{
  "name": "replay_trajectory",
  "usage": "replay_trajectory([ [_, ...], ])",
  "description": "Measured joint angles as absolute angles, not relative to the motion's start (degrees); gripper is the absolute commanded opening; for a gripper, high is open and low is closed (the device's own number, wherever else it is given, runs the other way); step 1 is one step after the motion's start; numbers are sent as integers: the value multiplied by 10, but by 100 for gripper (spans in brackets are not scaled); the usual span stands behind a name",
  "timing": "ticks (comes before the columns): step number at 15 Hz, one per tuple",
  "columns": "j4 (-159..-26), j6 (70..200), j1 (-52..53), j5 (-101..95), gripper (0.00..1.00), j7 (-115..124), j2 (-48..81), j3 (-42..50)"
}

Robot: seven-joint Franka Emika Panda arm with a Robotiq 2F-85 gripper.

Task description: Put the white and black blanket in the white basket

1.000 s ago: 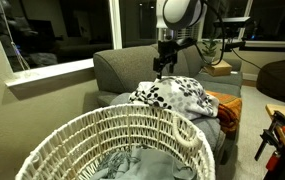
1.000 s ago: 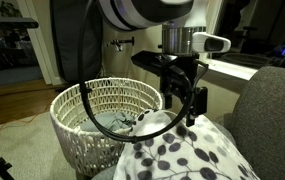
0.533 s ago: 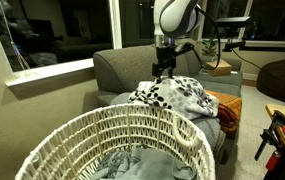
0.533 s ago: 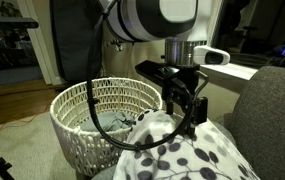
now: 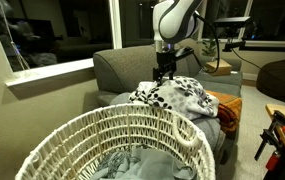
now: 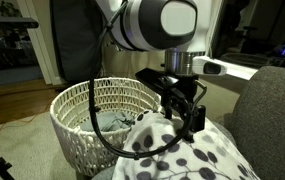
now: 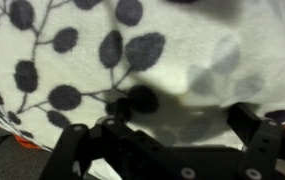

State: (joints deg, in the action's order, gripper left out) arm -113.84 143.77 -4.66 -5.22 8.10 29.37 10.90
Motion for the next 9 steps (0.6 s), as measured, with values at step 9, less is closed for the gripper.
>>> replay_trajectory([
  [9,-1137,1438,-45,-52,100,81,306,109],
])
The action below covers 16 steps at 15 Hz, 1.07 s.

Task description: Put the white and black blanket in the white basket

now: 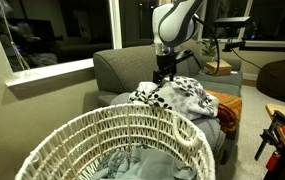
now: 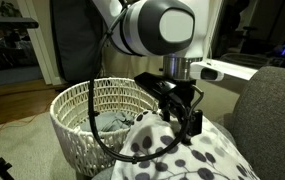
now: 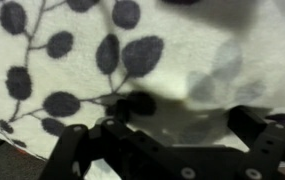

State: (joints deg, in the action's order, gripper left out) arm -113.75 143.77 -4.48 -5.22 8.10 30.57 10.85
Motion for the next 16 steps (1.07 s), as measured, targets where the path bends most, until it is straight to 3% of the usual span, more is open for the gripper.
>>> replay_trajectory([
  [3,-1137,1438,-44,-52,100,81,311,108],
  [4,-1137,1438,-44,-52,93,81,312,108],
  [5,-1137,1438,-44,-53,74,81,313,108],
  [16,-1134,1438,-43,-67,5,81,317,111],
])
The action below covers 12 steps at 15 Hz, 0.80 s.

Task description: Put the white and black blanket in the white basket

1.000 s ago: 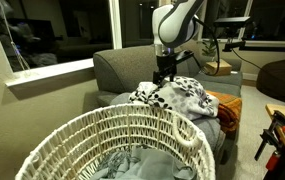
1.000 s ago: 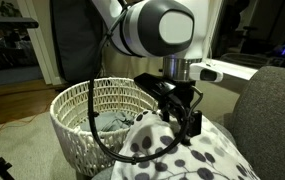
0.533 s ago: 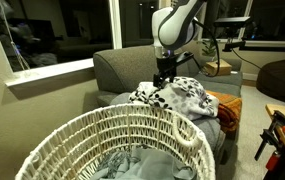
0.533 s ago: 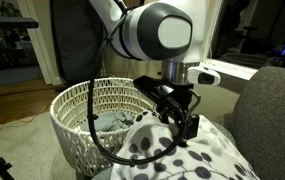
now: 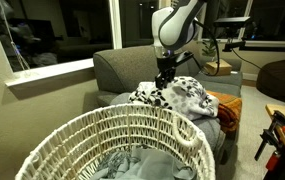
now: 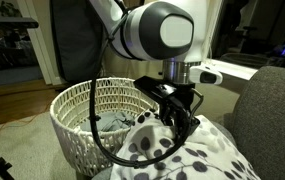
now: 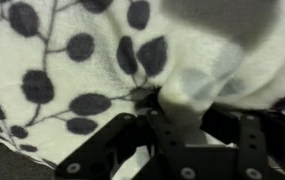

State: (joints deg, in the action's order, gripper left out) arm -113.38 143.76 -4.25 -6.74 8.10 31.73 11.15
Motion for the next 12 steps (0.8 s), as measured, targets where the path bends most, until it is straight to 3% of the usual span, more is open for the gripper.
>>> replay_trajectory([
  [3,-1133,1436,-42,-75,0,81,314,117],
  [12,-1189,1425,-44,-88,2,69,203,120],
])
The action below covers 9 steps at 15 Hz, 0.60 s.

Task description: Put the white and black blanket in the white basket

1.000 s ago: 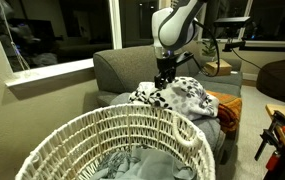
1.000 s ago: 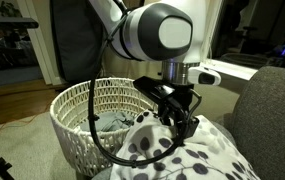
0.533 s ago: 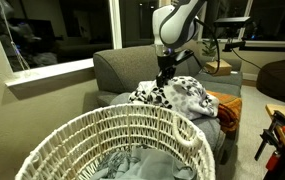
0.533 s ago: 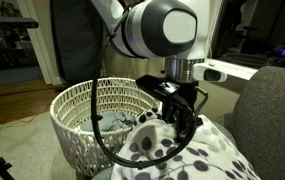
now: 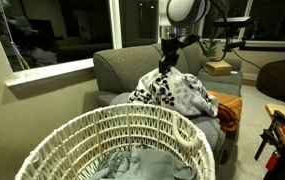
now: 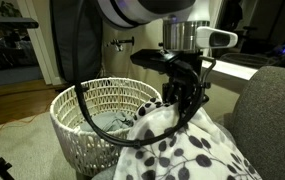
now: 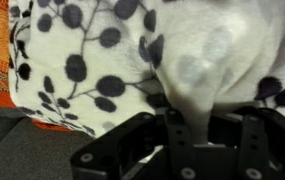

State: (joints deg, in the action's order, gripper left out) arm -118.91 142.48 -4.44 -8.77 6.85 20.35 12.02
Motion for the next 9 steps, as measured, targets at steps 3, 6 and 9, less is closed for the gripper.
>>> replay_trajectory([
  [3,-1218,1406,-44,-101,2,66,148,119],
  [6,-1239,1381,-44,-110,2,57,98,114],
  [9,-1251,1355,-44,-111,2,43,58,105],
])
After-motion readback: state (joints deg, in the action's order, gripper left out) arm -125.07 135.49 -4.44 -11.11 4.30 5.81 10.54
